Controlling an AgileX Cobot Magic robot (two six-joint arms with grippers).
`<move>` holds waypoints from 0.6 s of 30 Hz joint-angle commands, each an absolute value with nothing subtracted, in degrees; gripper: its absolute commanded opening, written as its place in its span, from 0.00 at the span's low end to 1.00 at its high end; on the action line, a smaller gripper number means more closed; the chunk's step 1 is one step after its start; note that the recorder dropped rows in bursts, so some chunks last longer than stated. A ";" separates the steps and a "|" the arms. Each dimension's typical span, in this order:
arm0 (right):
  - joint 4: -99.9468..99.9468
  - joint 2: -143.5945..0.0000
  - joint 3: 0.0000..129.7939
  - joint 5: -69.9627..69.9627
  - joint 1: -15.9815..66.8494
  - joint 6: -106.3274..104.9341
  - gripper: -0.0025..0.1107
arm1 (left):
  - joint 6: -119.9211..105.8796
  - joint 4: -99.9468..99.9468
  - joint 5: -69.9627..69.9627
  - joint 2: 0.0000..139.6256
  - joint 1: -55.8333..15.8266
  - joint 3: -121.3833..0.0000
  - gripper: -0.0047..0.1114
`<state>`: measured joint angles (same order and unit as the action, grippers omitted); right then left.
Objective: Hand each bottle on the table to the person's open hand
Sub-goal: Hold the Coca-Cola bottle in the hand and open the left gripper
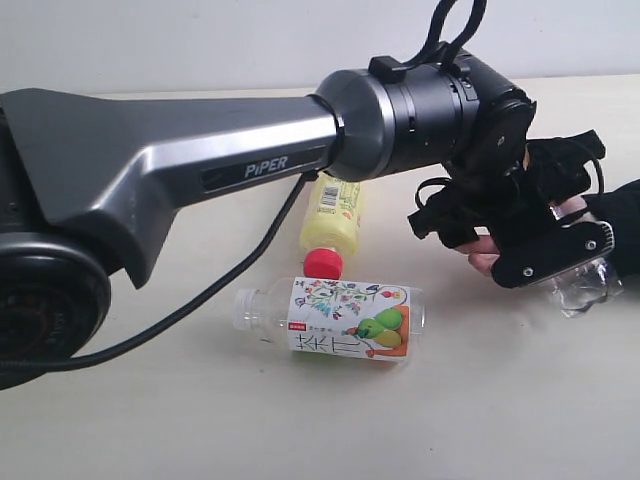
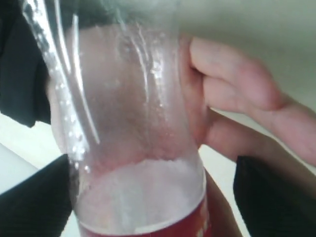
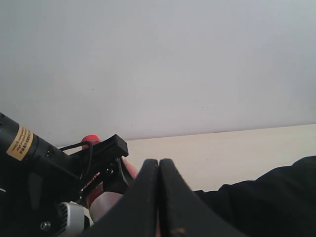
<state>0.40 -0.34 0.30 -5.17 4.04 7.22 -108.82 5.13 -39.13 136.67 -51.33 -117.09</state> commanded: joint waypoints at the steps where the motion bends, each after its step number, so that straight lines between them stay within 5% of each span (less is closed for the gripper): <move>1: 0.40 0.00 0.00 -4.98 3.74 7.22 0.02 | -104.90 6.86 -40.64 134.99 -51.34 -117.47 0.74; 18: 0.40 0.00 0.00 -4.98 3.74 7.22 0.02 | -98.88 7.34 -41.74 129.02 -51.34 -117.47 0.74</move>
